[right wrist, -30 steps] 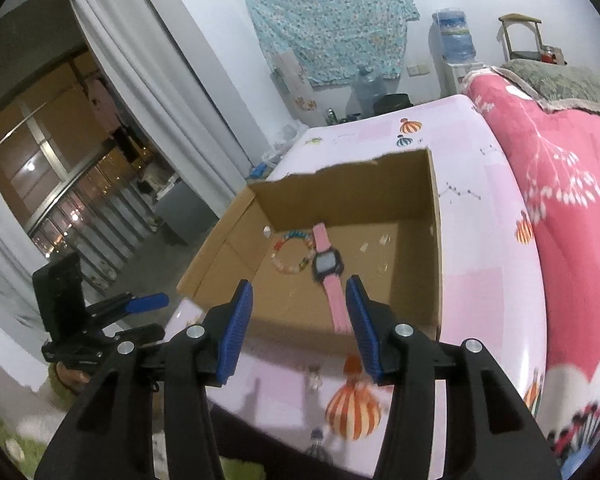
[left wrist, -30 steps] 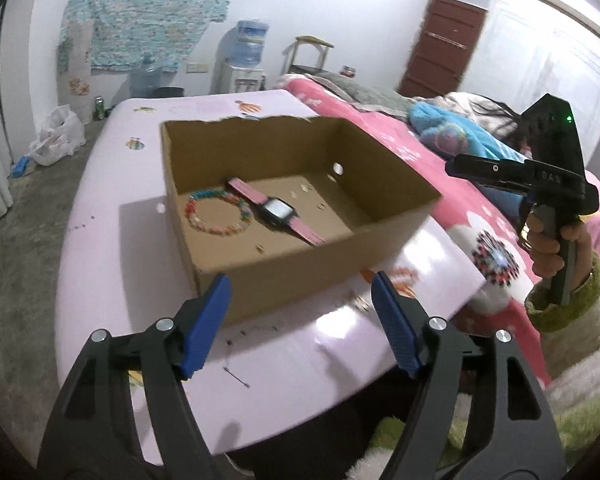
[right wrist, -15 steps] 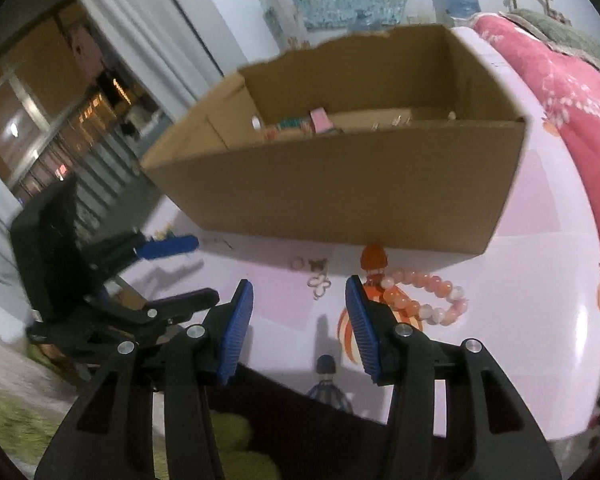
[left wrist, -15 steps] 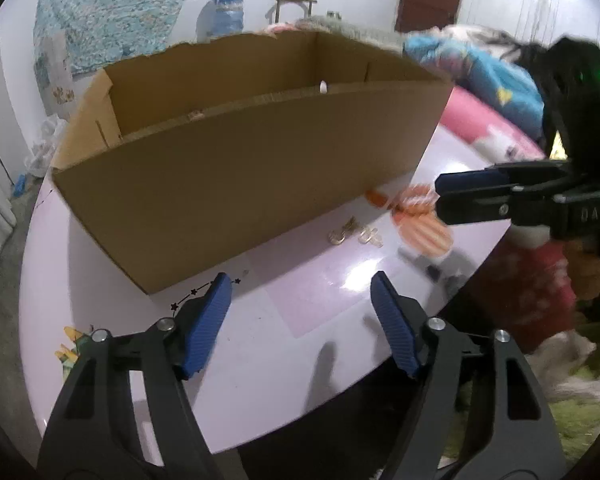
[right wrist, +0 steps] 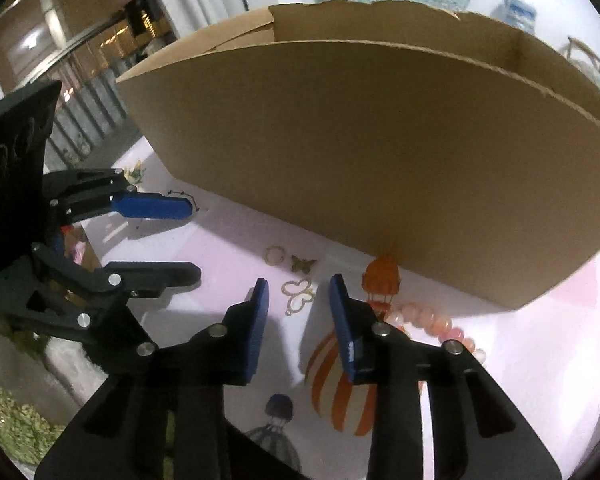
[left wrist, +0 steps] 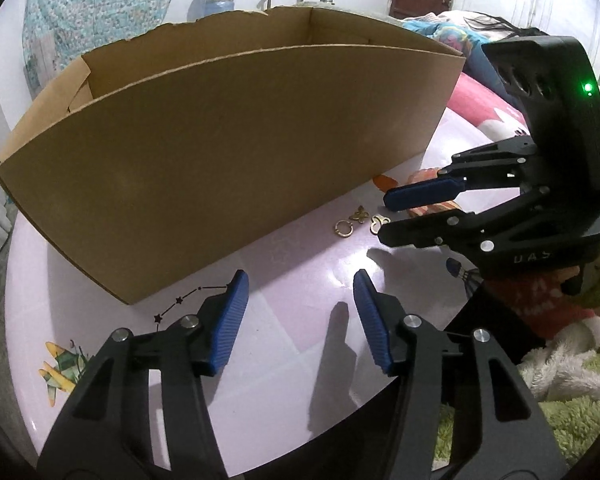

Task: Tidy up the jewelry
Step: 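Withdraw both tools from the box back over the table charms, then lower the left tool onto the small gold ring charm and close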

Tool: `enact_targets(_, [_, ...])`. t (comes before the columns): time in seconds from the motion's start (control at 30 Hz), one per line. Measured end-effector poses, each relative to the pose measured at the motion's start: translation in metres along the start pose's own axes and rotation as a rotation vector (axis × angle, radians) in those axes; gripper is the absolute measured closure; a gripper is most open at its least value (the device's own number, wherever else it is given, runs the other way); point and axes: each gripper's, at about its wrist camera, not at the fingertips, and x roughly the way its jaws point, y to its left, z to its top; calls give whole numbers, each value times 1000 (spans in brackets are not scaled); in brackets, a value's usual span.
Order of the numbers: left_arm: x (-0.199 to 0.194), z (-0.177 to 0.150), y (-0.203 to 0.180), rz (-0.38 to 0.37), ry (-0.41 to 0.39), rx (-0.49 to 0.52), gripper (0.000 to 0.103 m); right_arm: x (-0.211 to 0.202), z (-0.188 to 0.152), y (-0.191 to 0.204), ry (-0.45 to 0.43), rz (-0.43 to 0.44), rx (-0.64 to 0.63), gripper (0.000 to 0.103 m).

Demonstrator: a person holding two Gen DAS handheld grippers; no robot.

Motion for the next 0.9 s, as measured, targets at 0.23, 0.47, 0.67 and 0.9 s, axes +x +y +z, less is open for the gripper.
enact_targets(0.23, [1,2,2,-3,6,-10,51,0,4,21,24,-73,-73,89])
enact_targets(0.47, [2,3,2,-7,3,-12,52,-7,-4,28,19,-91,-13,91])
enact_targets(0.67, [6,6,-4,-17,-12,16,52,-15,-20,26,15,-103,42,91])
enact_targets(0.9, [19,15,-15,-41,-19,61,64,-22,-29,19,1,-114,110,91])
